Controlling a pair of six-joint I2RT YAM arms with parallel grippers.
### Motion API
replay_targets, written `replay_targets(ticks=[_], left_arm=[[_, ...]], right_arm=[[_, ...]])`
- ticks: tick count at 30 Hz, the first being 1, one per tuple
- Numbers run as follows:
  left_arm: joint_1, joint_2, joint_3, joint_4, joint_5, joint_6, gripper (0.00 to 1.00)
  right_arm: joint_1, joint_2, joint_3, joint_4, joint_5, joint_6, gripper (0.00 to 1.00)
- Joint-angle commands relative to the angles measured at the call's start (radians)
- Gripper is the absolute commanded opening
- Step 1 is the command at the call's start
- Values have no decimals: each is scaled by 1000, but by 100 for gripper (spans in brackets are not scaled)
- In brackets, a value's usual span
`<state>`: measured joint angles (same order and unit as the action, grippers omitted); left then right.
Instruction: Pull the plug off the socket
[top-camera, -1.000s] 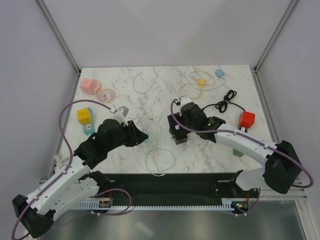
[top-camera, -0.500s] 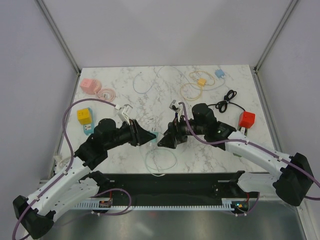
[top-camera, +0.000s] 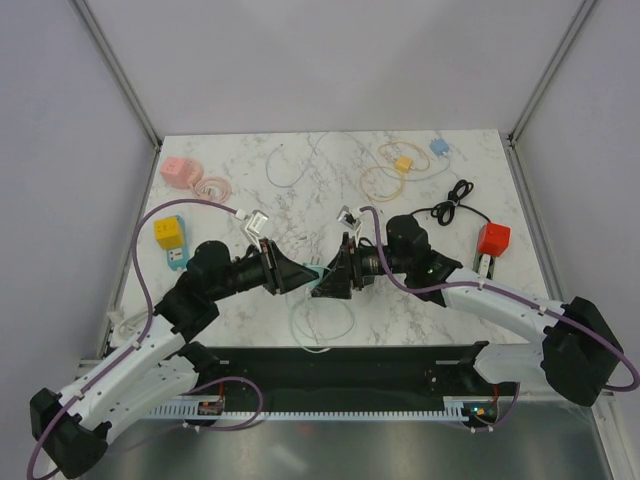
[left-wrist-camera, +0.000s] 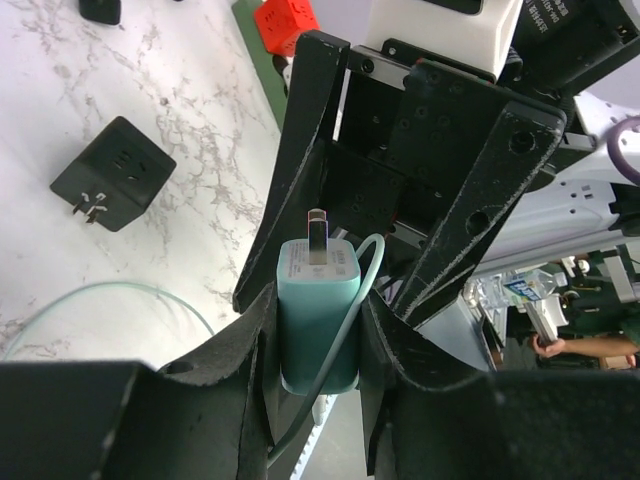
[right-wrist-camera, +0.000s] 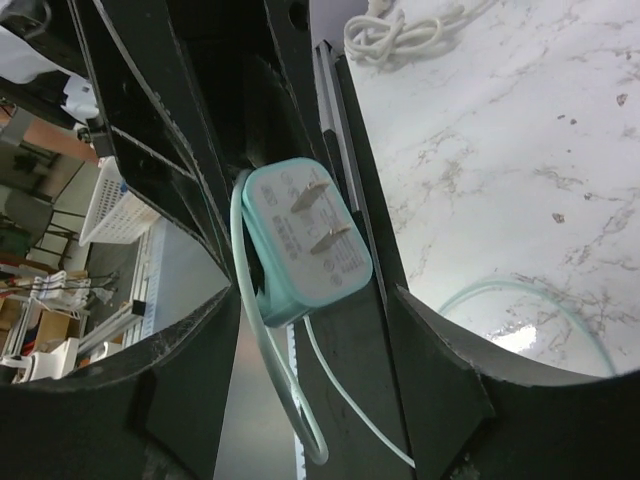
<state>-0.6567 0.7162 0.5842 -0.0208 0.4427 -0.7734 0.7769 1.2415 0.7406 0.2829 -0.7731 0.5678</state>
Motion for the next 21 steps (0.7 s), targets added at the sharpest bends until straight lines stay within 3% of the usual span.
replay_targets(ticks=[1,9,10,12,14,15,17,18,21], left_arm=[[3,-6,-12,111,57,-43,2],[3,-9,-24,136,79,-50,2],[3,-9,-26,136,80,-52,2],[3,2,-21,128,77,-55,4],[3,12,-11,98,65,-55,20],[3,15,-7,84,42,-55,43],[3,12,3,44,18,-53,61],[3,12,5,36,8,-52,97],[5,-1,16,3,-19,-30,100]], right_arm=[[2,7,-3,125,-37,43,67],[2,33,-38,301,-64,151,49],[2,39,-41,314,-68,162,44],[2,44,-41,325,-72,175,19],[2,49,-41,317,-68,172,0],[2,49,-40,303,-63,167,0],[2,49,-38,283,-46,156,0],[4,49,-32,268,-37,149,0],[2,53,-23,193,9,112,0]])
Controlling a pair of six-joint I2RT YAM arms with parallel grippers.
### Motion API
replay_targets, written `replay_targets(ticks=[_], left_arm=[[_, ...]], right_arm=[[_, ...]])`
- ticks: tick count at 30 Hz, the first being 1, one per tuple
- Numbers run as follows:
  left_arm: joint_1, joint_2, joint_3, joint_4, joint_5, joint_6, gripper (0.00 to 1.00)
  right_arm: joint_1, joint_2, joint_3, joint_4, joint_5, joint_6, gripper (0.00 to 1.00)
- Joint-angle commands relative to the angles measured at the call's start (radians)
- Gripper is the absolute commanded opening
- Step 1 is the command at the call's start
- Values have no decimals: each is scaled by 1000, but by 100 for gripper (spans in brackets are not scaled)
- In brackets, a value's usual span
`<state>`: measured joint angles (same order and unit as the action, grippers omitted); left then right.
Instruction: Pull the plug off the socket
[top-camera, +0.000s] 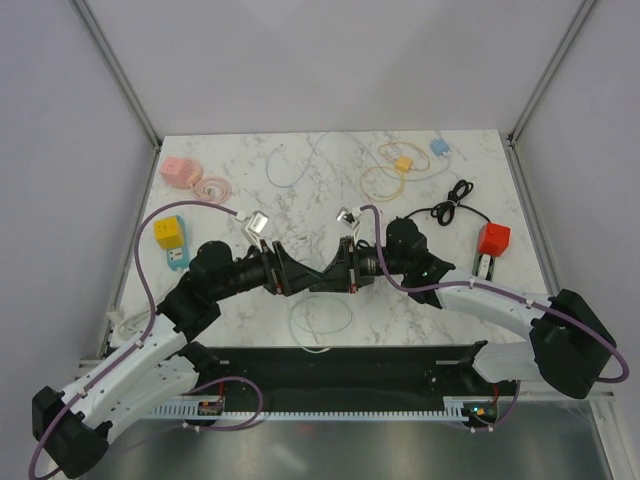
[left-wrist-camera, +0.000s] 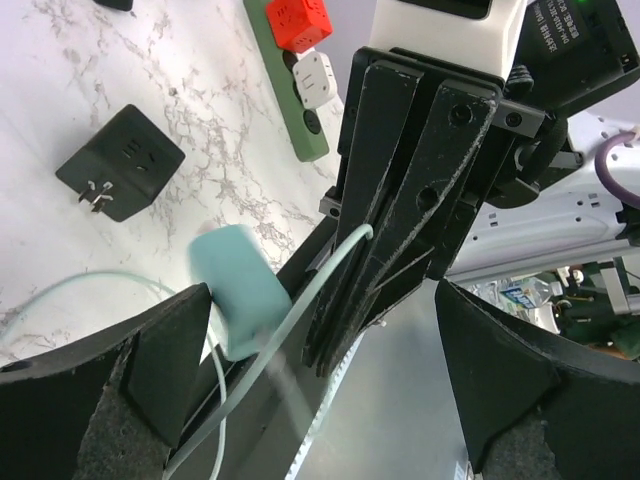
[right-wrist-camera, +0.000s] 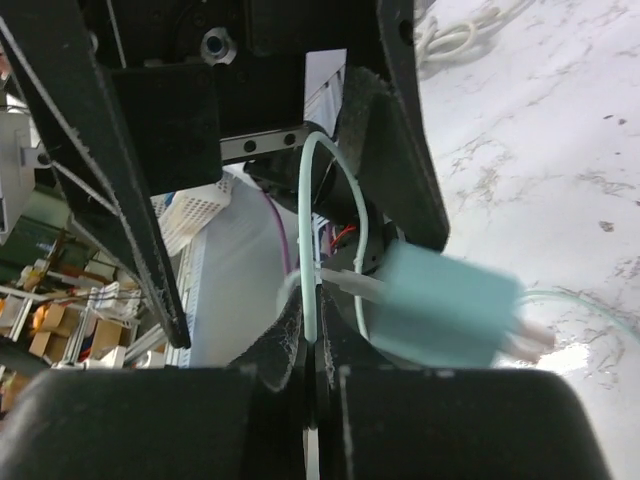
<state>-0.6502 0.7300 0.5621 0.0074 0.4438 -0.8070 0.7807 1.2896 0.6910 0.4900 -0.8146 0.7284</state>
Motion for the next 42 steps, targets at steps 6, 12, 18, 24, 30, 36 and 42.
replay_targets(ticks=[6,12,18,24,30,36,42], left_arm=[[-3,-21,68,-133,-106,49,100],[-3,-12,128,-323,-308,77,100],[-2,-33,165,-475,-487,62,100],[-3,-95,272,-694,-741,-6,100],[-3,-191,352,-785,-820,37,100],[-3,-258,392,-790,-800,77,99],[-3,-173,458,-787,-718,193,98]], right_arm=[[-11,50,51,-45,127,-63,0],[-17,120,160,-267,268,-158,0],[-18,191,318,-447,400,-224,0],[-83,335,655,-602,474,-230,0],[-228,528,1042,-769,586,-253,0],[-348,733,1347,-840,757,-328,0],[-458,959,1657,-832,908,-411,0]])
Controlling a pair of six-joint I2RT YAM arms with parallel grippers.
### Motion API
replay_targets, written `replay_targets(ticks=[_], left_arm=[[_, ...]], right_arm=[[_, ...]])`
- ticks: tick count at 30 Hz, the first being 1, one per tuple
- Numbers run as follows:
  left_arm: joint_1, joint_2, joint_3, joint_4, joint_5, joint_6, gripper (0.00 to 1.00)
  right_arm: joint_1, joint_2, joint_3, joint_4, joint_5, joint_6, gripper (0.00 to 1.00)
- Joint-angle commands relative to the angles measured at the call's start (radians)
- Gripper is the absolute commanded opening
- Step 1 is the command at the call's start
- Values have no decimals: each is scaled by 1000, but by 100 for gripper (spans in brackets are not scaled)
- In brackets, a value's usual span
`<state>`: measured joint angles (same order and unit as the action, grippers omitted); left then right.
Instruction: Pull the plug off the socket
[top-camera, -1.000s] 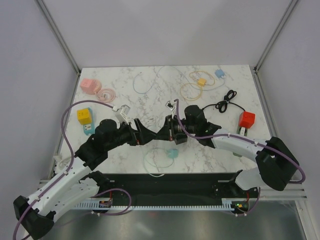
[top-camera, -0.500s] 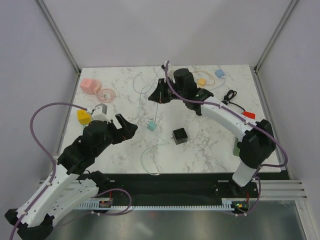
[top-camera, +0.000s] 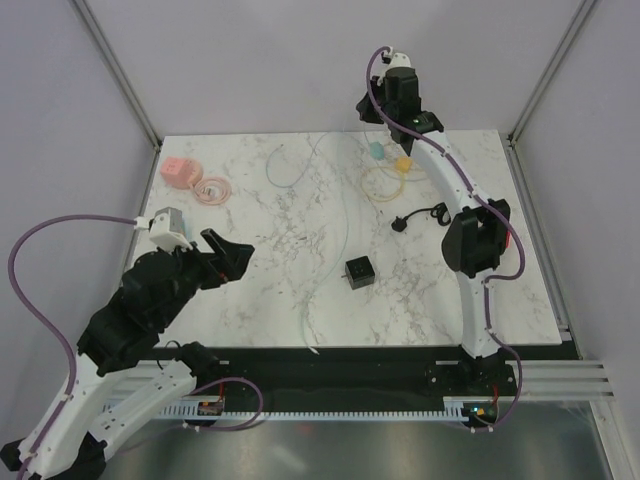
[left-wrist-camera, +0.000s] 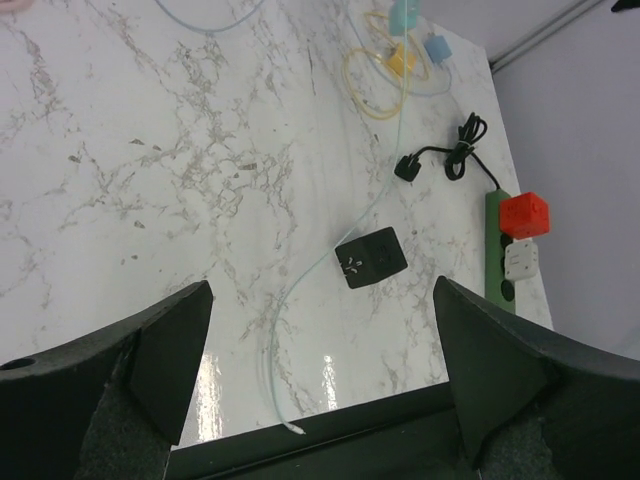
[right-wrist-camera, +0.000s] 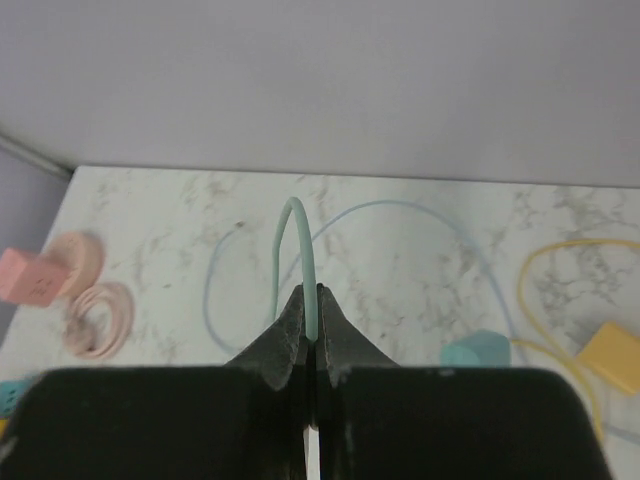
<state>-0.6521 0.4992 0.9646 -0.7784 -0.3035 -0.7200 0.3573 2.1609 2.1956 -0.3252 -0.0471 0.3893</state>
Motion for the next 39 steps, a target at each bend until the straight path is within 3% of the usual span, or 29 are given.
replay_targets(ticks=[1,4,7,12,14,15,16,17,23,26,27,30,35,39], left_arm=[[-1,74,66,-2,32,126,98],[0,128,105,-2,38,183,98],[-1,185,128,8,50,205,98],[0,312,54,145,226,251,89],[0,442,23,166,324,245,82],[-1,500,19,166,363,241,77],[-1,547,14,174,401,235,66],[-3,635,-9,185,475,223,63],[-14,697,-101,332,503,130,67],[-14,679,-73,324,445,113,70],[-14,668,-63,311,422,110,71],[-4,665,-1,239,331,96,73],[20,647,66,166,307,79,75],[23,615,54,163,307,45,76]], right_arm=[[-59,115,189,-18,159,-84,0],[-98,204,285,-12,220,-110,0],[-135,224,256,1,259,-132,0],[-139,249,196,35,300,-188,0],[-139,252,171,35,319,-207,1],[-139,251,146,35,319,-208,7],[-139,252,132,34,320,-213,12],[-141,251,119,34,320,-220,16],[-147,255,62,6,329,-256,49],[-149,243,66,-41,342,-271,68],[-149,240,69,-54,348,-276,80],[-149,226,93,-127,412,-308,98],[-150,179,122,-303,466,-374,98],[-149,67,9,-383,431,-342,98]])
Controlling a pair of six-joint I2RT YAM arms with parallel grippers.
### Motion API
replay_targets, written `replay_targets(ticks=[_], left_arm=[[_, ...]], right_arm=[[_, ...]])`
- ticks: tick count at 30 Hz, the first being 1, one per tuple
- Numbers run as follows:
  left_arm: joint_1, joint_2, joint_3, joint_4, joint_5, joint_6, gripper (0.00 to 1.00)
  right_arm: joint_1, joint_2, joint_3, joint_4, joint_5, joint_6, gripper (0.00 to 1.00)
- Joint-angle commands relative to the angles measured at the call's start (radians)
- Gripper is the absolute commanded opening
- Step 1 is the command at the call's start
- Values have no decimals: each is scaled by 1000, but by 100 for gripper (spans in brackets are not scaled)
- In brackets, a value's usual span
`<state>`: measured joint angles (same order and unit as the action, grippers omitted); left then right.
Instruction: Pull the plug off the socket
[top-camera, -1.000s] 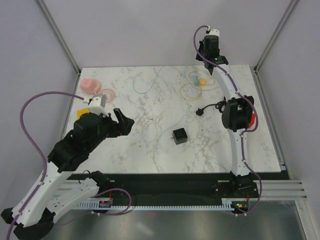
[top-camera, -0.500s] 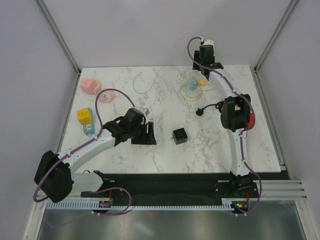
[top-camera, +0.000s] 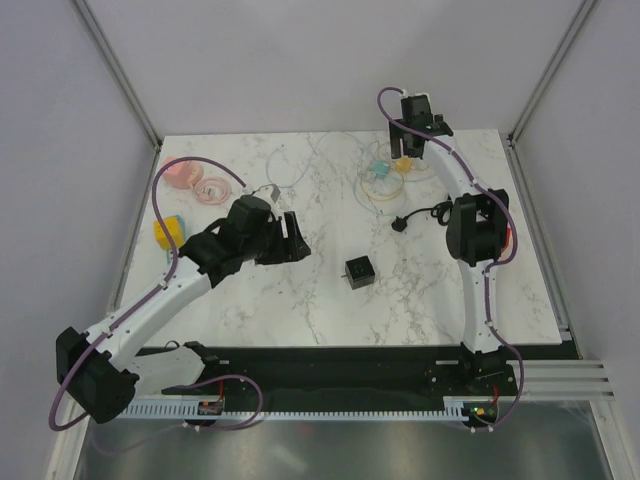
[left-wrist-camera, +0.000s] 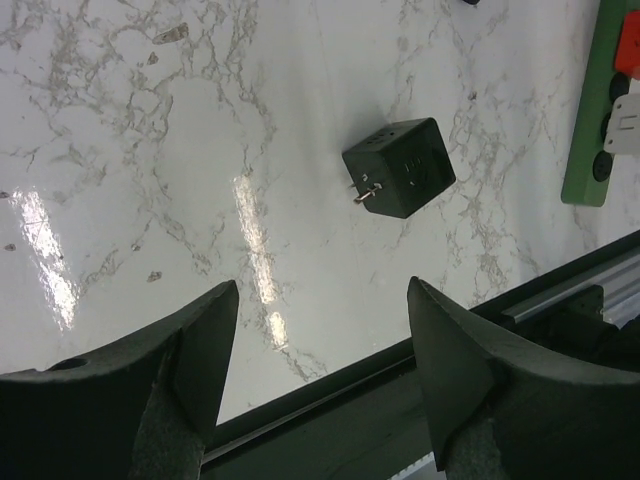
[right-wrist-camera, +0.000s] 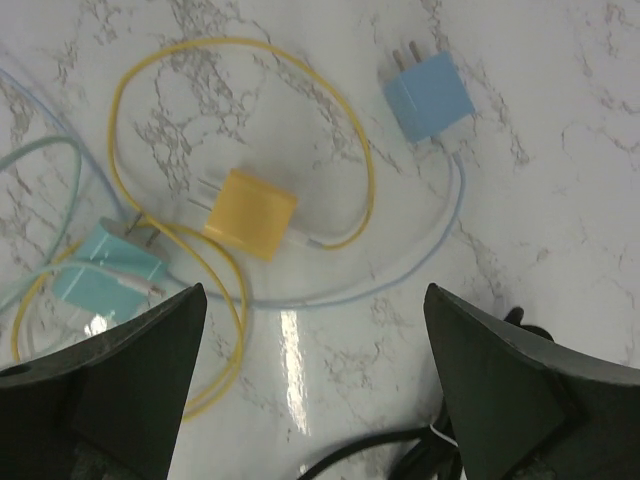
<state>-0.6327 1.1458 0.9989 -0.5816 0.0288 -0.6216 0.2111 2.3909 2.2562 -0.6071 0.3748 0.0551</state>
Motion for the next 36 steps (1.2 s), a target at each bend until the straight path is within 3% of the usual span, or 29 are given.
replay_targets(ticks=[1,7,15,18,24,28,36], left_arm=[[4,-38,8,-34,-26,-69,76],[4,-54,-31,0,94,-89,75],[1,-118,-129,153,267,-86,73],[-1,-139,-190,258,356,-98,72],[-2,-190,-272,364,456,-84,71],[-2,-199,-286,397,516,-66,71],[-2,-230,-298,408,565,-29,72]], right_arm=[[-3,-194,-82,-100,0,6,98],[-28,-360,-251,-140,61,162,98],[-156,-578,-576,-168,6,331,98],[-238,-653,-703,-168,-25,357,98],[-256,-811,-940,-160,50,396,98],[-295,-886,-1004,-166,29,419,98],[-320,-816,-1017,-188,78,344,98]])
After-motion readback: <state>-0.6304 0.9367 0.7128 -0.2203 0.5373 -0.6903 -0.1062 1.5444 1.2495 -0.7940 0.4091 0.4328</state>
